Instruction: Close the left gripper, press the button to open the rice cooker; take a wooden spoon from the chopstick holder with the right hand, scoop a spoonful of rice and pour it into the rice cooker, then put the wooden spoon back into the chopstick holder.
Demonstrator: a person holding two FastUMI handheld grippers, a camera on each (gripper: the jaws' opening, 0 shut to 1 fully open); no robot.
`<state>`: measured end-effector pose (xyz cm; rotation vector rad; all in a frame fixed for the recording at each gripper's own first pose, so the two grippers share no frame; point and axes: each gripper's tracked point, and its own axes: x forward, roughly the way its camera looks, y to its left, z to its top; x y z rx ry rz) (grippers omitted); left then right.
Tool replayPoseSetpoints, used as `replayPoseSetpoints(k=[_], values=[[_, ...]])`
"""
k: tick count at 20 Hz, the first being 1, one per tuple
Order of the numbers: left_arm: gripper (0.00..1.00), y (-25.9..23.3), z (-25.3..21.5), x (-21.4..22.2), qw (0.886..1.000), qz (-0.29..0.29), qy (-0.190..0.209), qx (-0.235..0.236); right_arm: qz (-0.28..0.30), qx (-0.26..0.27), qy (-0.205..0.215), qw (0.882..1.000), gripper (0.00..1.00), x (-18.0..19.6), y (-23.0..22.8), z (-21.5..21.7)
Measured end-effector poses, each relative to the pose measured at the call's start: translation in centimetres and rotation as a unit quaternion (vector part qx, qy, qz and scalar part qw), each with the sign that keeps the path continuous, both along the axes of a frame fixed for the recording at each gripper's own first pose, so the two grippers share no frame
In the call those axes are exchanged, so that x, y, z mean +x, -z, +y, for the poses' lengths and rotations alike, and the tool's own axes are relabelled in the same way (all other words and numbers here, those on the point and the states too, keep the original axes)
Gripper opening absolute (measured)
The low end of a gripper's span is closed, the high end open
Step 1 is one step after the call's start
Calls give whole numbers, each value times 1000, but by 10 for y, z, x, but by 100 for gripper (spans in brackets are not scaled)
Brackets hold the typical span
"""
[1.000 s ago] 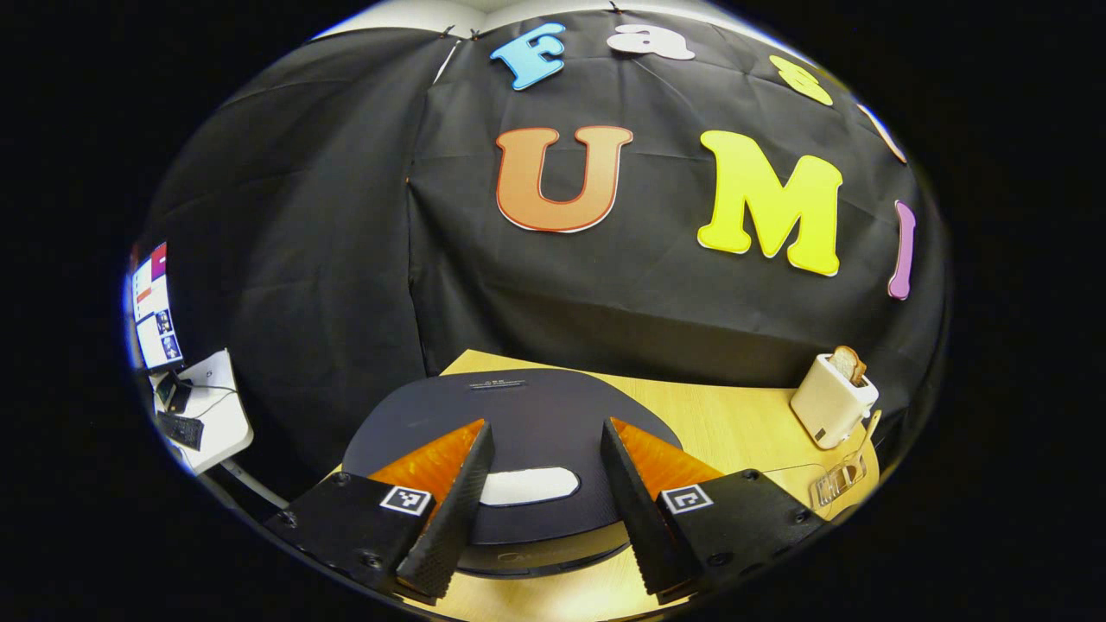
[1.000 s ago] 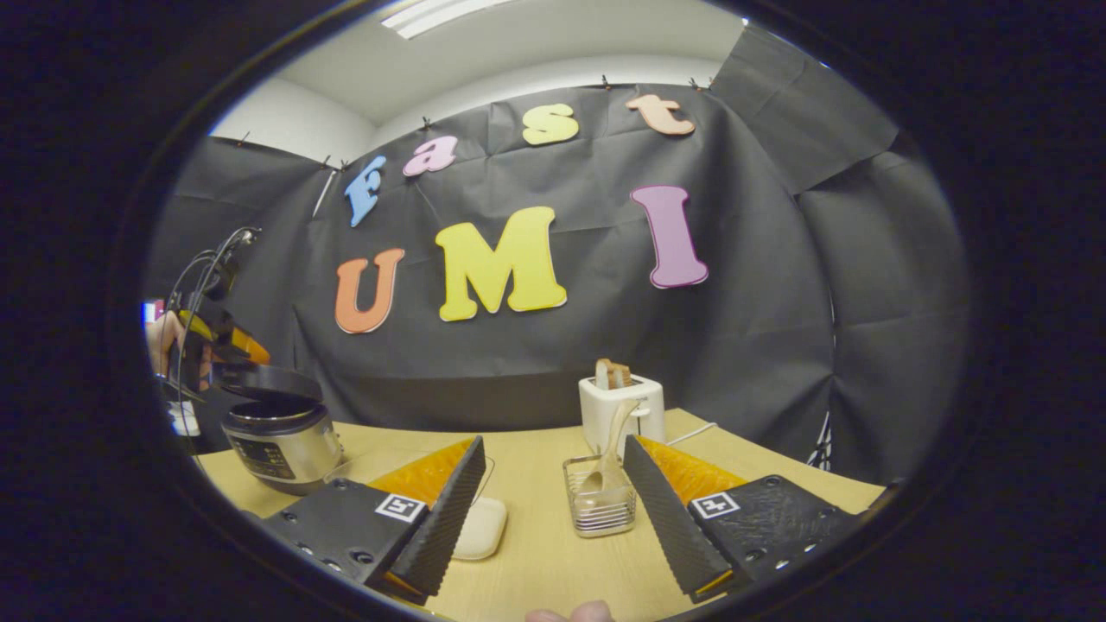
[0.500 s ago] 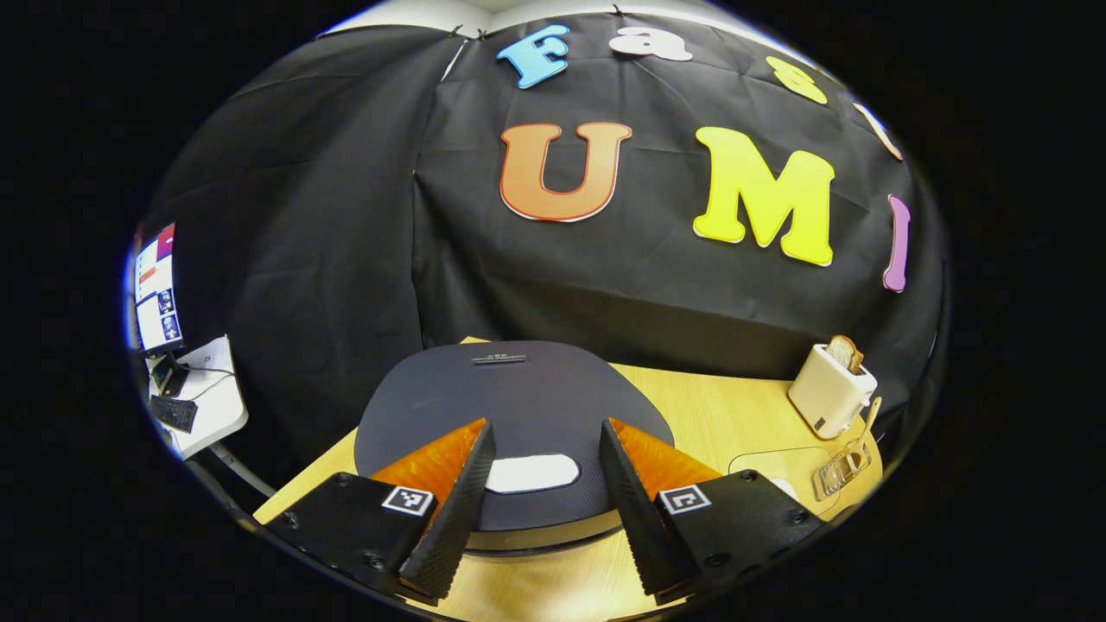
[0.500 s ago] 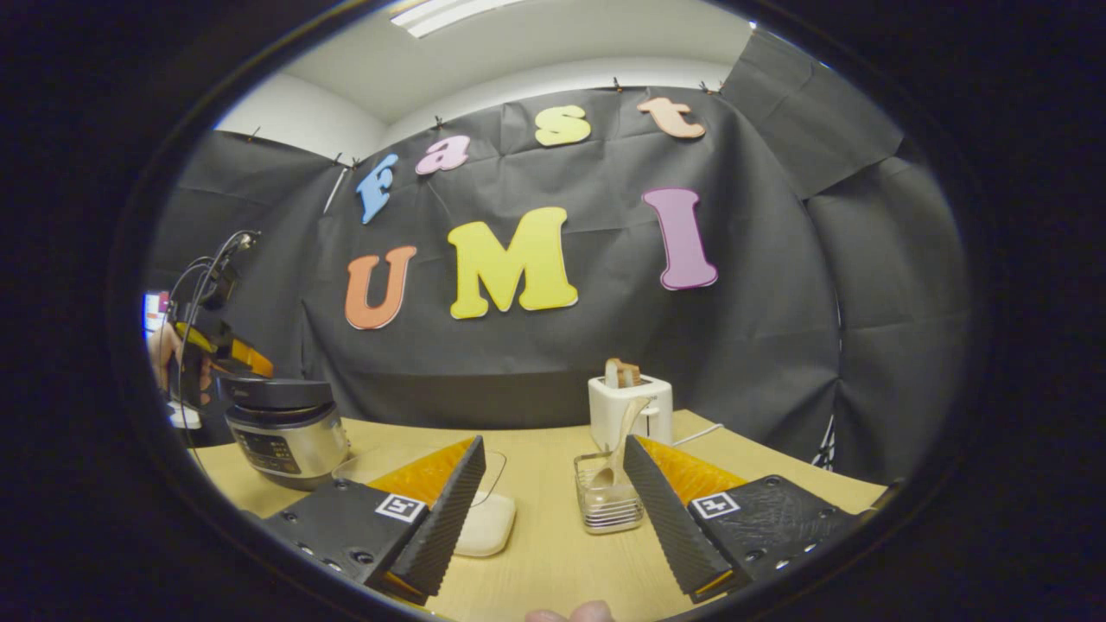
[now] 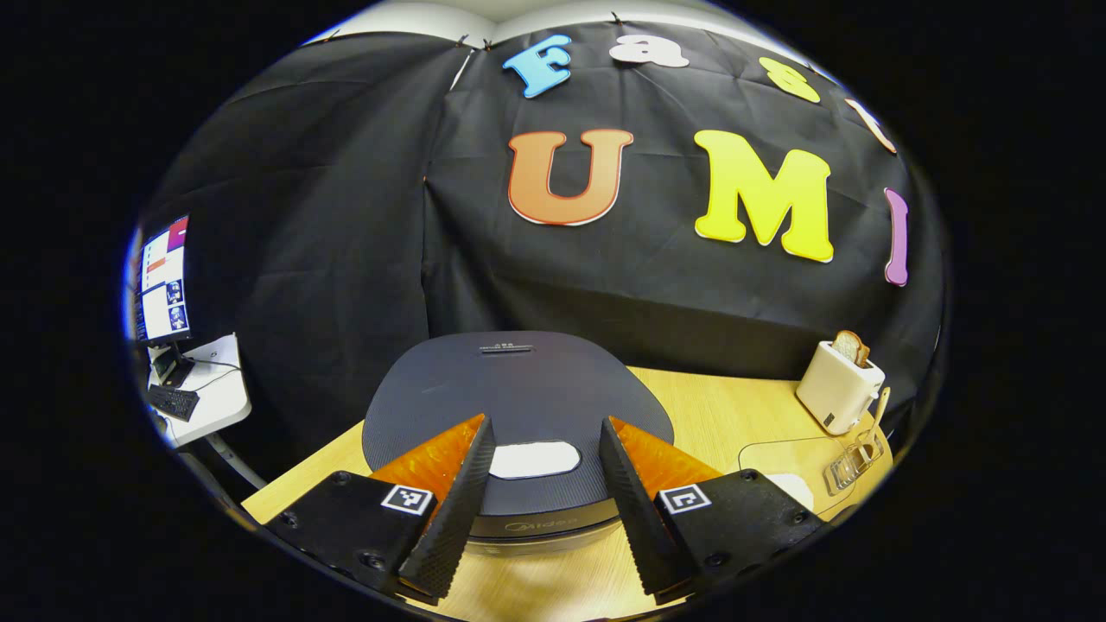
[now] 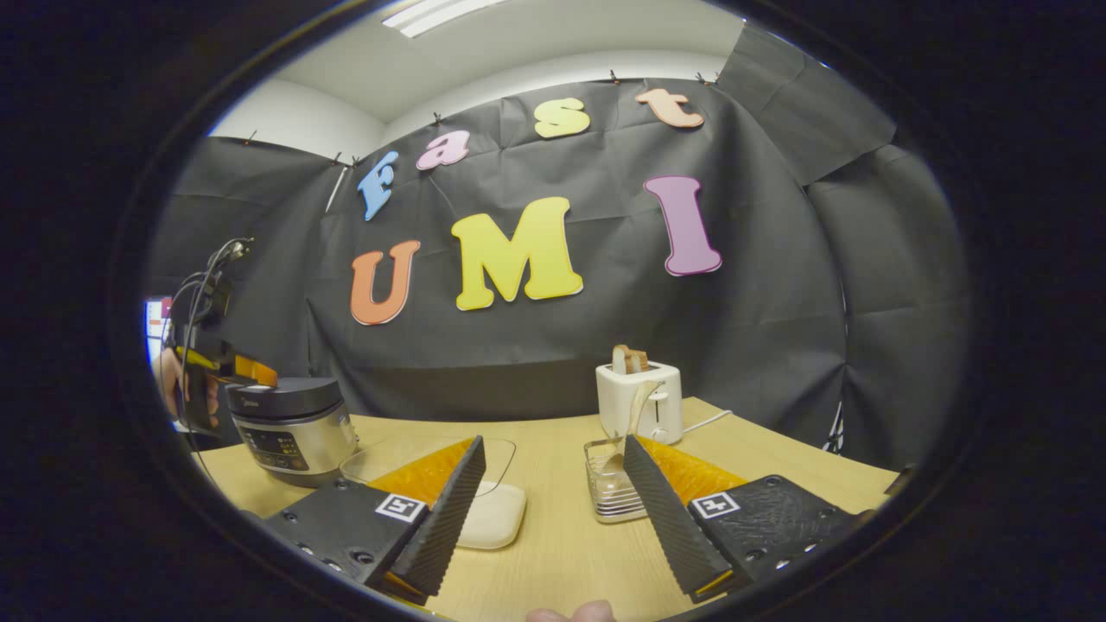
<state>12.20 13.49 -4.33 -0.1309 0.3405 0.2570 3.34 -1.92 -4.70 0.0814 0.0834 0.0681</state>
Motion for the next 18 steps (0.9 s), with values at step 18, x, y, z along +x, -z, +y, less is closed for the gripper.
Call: replayPoseSetpoints(k=[18], values=[[100,-32,-1,0,996,-68,-2,58,-17,-9,3,1000,95,6,-9,7]])
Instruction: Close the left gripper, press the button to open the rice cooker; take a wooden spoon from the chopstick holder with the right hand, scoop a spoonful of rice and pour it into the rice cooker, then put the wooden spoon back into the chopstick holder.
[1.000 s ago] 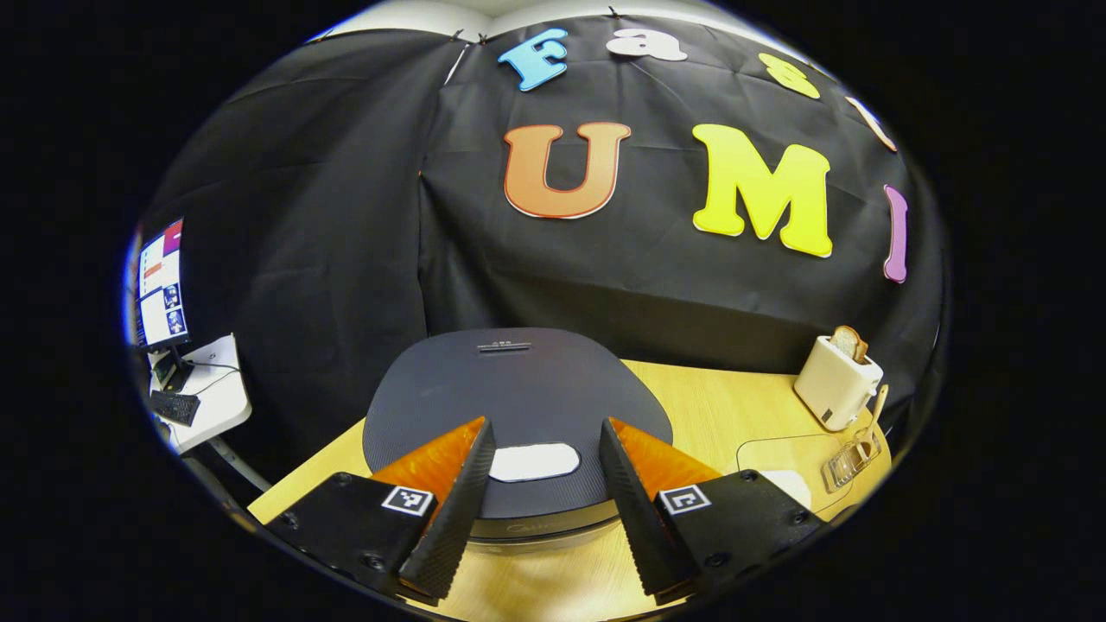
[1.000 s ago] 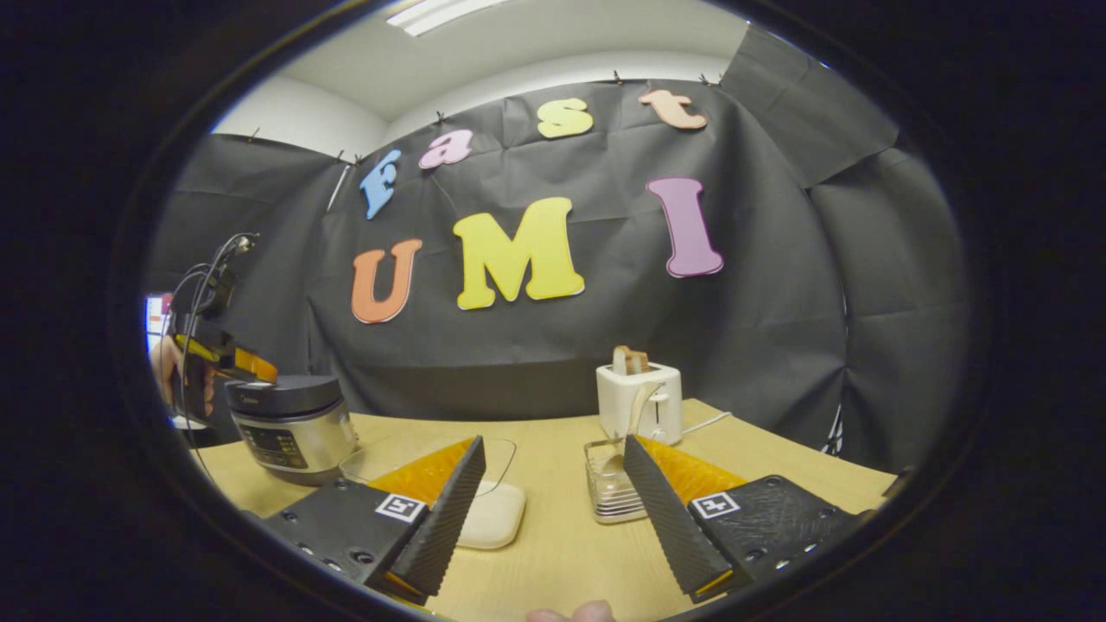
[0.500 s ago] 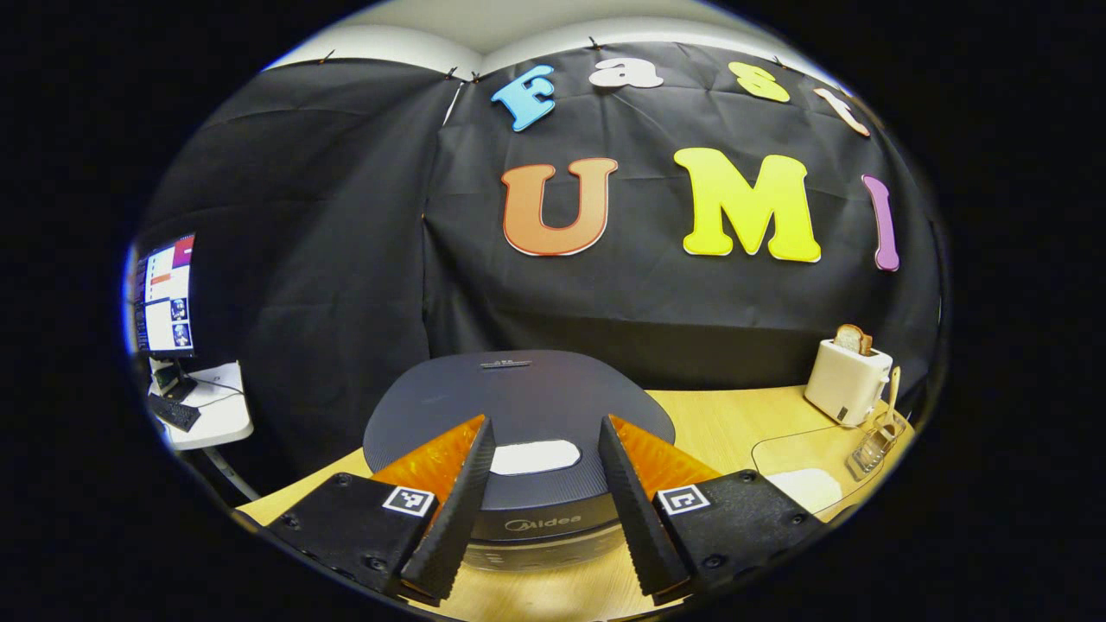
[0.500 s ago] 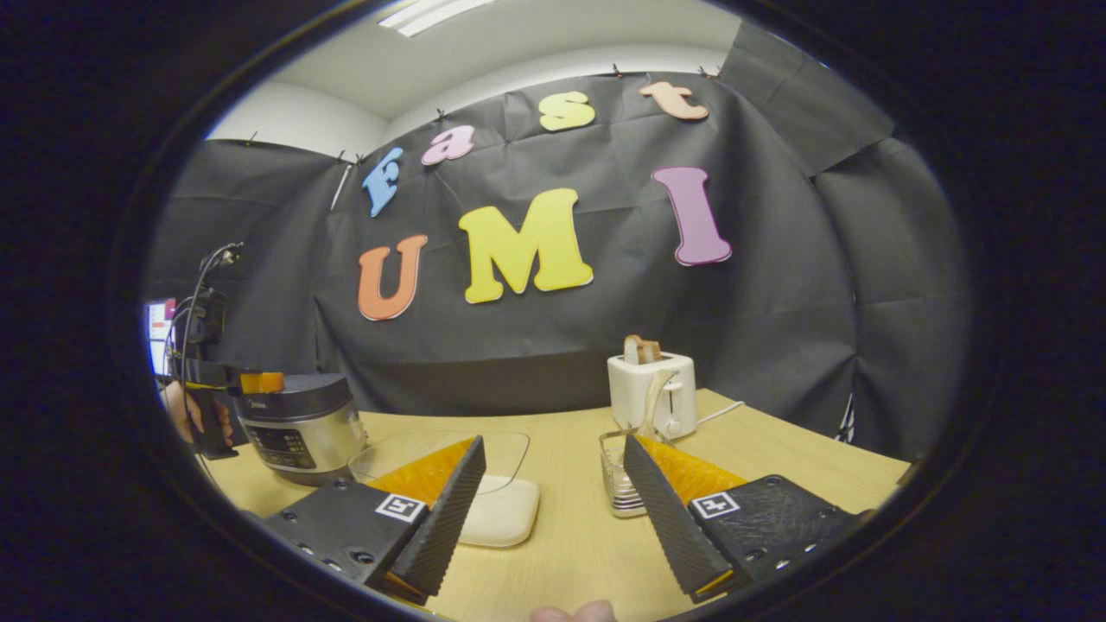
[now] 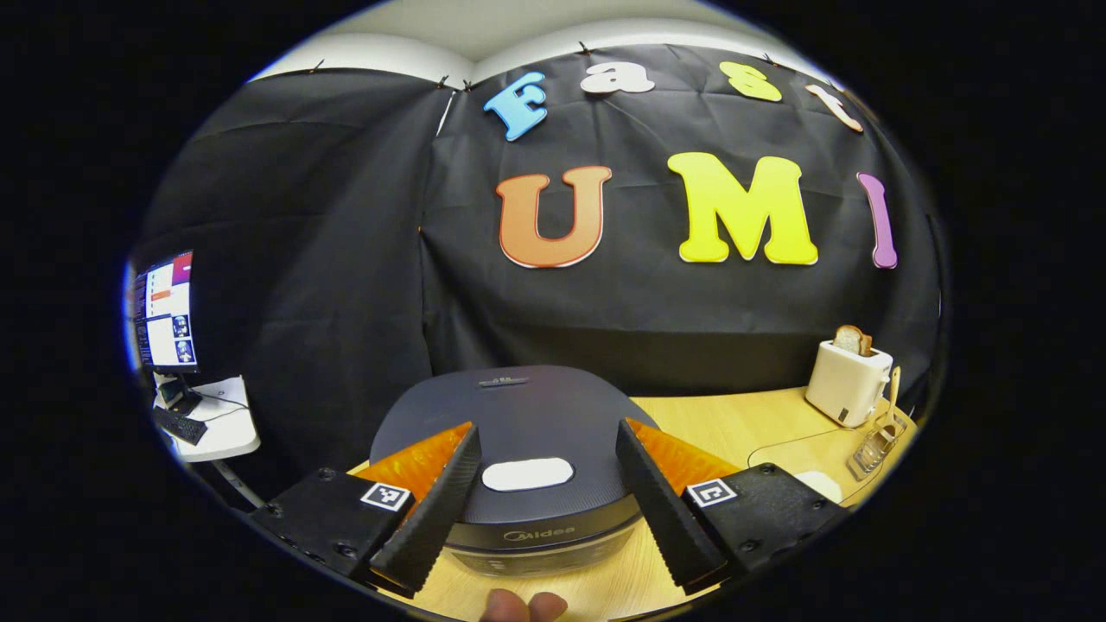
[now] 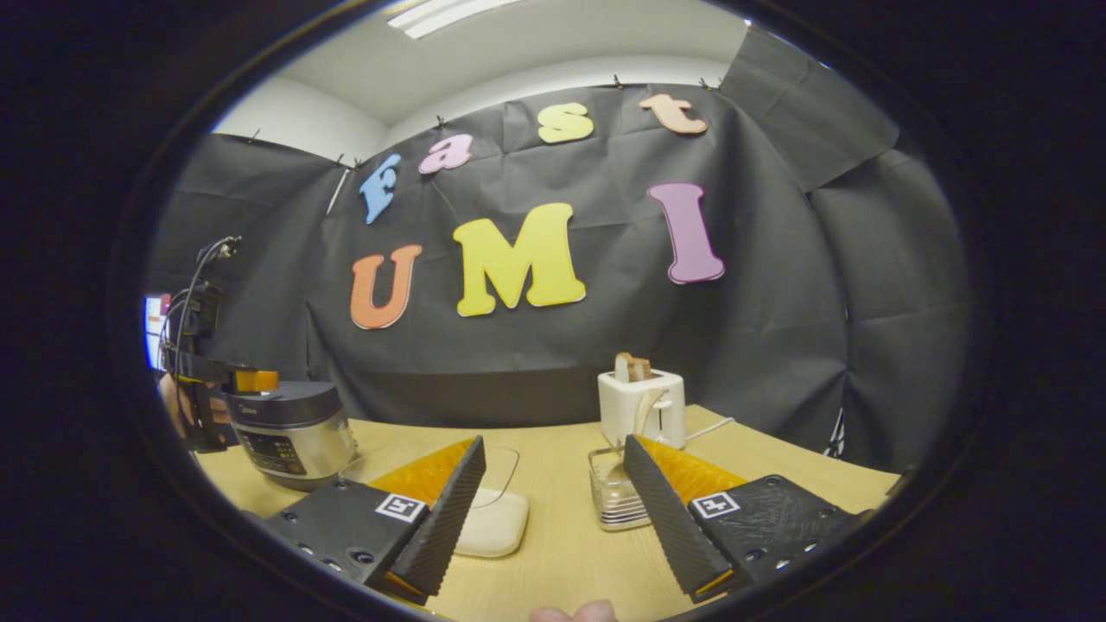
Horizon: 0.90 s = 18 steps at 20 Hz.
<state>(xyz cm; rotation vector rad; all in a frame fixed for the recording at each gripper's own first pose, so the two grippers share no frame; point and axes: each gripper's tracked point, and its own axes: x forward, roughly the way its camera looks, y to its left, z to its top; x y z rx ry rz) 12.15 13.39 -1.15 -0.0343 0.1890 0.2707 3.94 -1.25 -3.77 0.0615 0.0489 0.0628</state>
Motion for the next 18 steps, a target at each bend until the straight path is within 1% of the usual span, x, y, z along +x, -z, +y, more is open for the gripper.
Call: replayPoseSetpoints(k=[2,3,4,5,6,7,8,9,10,13,15,16,17,18], values=[[100,-19,-6,-7,1000,-15,5,11,-4,2,2,1000,95,-1,-4,1],[100,-27,-11,-11,1000,-22,11,15,-6,3,1,1000,92,-1,-7,1],[96,-36,-16,-16,999,-28,18,18,-8,3,2,1000,95,-1,-8,2],[99,-41,-22,-20,999,-32,22,20,-10,2,1,1000,95,-2,-12,2],[100,-47,-27,-24,999,-35,28,21,-12,0,1,1000,95,-3,-14,3],[100,-51,-35,-29,998,-37,36,20,-15,-1,1,1000,92,-3,-18,3],[100,-54,-43,-35,998,-40,45,18,-21,-3,3,1000,95,-4,-22,1],[100,-56,-53,-40,997,-42,55,16,-27,-6,5,1000,92,-5,-28,-1],[100,-59,-63,-46,996,-49,66,17,-33,-10,4,999,95,-9,-33,-1],[100,-59,-89,-64,993,-67,94,19,-40,-28,-2,999,95,-18,-44,-5],[100,-56,-106,-77,992,-77,101,19,-45,-33,2,998,96,-26,-50,-10],[95,-57,-113,-86,991,-82,104,21,-48,-30,5,998,95,-30,-52,-11],[100,-59,-120,-92,990,-91,105,22,-51,-26,6,998,95,-35,-54,-10],[99,-59,-128,-98,989,-100,107,25,-56,-24,7,998,95,-38,-56,-10]])
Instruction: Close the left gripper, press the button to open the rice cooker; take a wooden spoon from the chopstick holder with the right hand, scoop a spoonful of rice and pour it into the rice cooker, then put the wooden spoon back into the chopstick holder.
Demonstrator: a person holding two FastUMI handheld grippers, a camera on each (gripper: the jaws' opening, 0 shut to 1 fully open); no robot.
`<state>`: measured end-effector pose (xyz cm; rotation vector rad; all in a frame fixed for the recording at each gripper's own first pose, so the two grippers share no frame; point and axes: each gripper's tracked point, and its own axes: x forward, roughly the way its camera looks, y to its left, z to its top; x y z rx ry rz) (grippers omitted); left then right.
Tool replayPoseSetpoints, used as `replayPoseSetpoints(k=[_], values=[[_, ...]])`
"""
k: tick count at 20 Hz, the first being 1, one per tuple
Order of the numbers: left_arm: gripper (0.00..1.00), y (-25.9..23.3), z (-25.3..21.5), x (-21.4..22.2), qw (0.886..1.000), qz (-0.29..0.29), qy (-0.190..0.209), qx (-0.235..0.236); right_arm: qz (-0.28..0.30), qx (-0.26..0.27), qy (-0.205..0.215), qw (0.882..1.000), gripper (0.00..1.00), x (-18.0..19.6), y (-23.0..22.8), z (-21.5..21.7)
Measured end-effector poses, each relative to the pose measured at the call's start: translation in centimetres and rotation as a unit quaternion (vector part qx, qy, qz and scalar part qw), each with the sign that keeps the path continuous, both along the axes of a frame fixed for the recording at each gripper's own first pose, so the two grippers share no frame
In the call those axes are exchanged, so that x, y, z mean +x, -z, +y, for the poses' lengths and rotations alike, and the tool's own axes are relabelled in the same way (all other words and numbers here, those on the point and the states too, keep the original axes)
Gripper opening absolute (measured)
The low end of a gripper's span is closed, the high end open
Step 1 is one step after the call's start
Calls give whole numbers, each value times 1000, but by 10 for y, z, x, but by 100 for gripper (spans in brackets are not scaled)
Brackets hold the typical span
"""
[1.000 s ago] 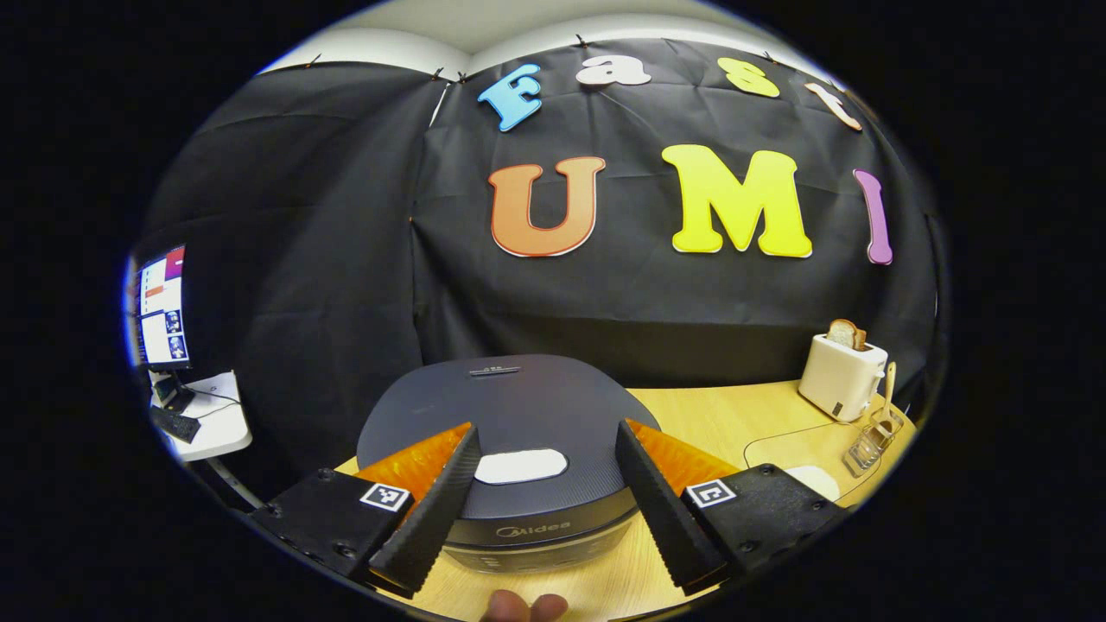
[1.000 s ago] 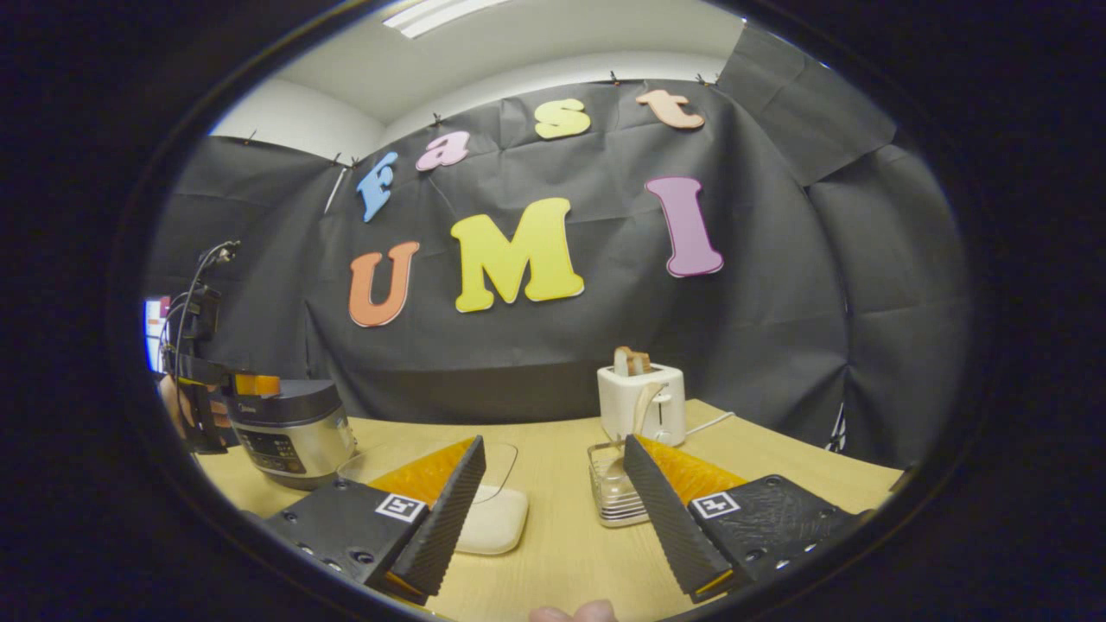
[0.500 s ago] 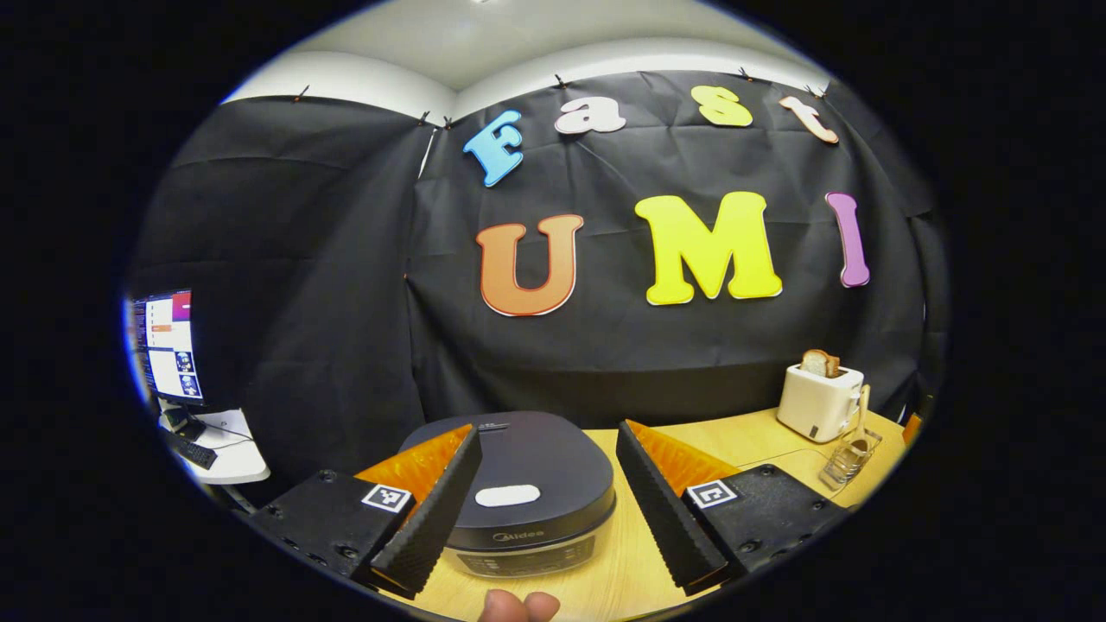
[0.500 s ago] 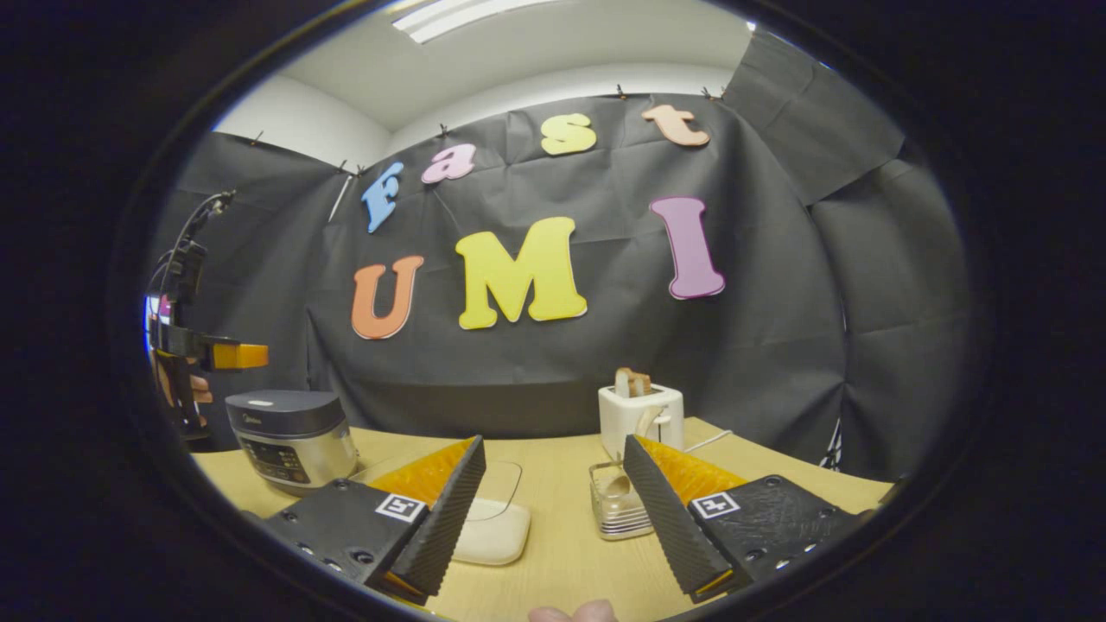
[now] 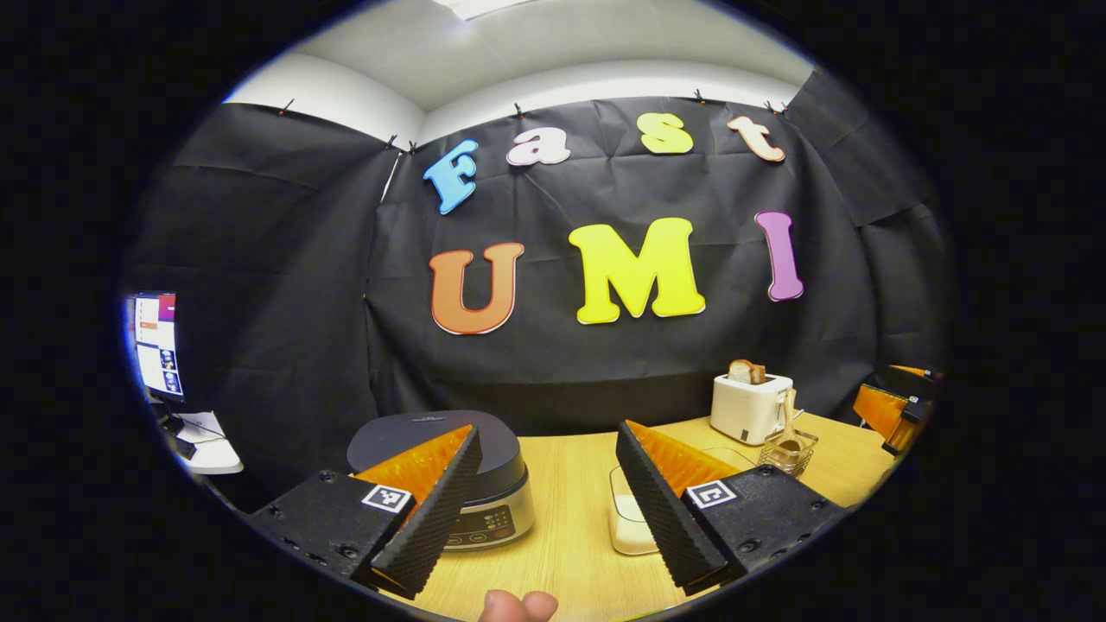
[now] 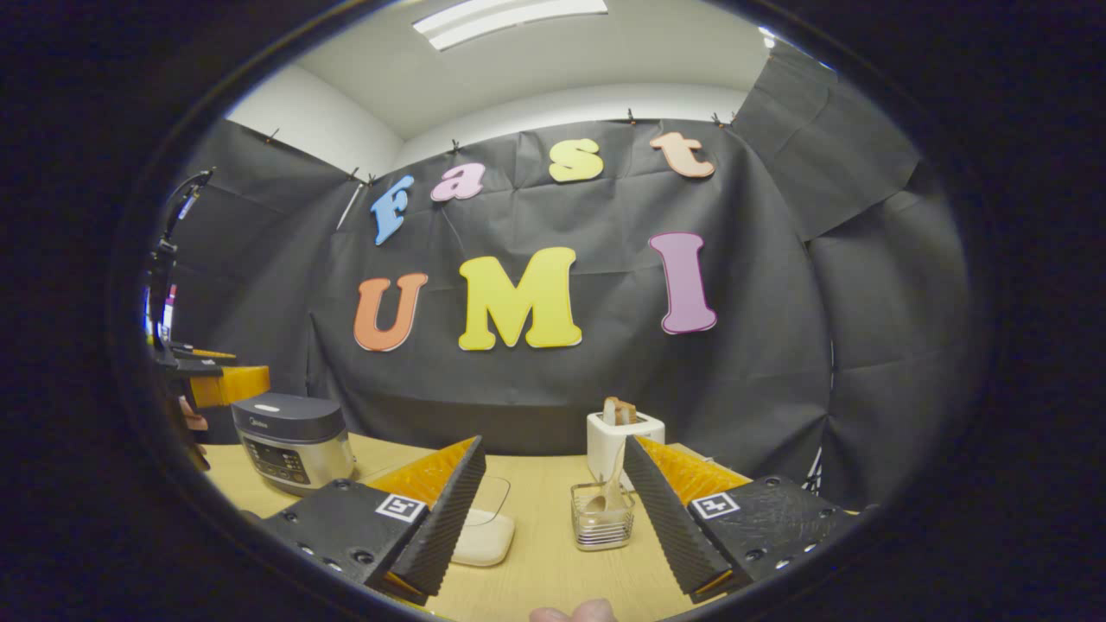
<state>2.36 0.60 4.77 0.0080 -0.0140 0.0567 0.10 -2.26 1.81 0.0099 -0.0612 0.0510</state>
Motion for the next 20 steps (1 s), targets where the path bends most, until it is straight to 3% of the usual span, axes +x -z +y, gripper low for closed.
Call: replayPoseSetpoints(k=[2,3,4,8,9,12,20], values=[[95,3,-10,-11,1000,-6,6,6,0,7,1,1000,95,-8,1,2],[100,7,-15,-15,1000,-5,9,5,2,12,3,1000,95,-13,3,2],[96,10,-18,-19,1000,-6,13,1,3,13,5,1000,96,-17,3,3],[99,16,-28,-37,1000,-7,24,-8,-3,-14,9,1000,95,-33,2,20],[99,13,-28,-40,999,-15,27,-10,-7,-15,8,1000,92,-38,-1,26],[99,10,-22,-53,999,-24,25,-4,-6,-10,3,1000,95,-47,0,44],[99,13,-17,-56,1000,-14,18,-13,-17,-40,44,998,94,-59,-11,39]])
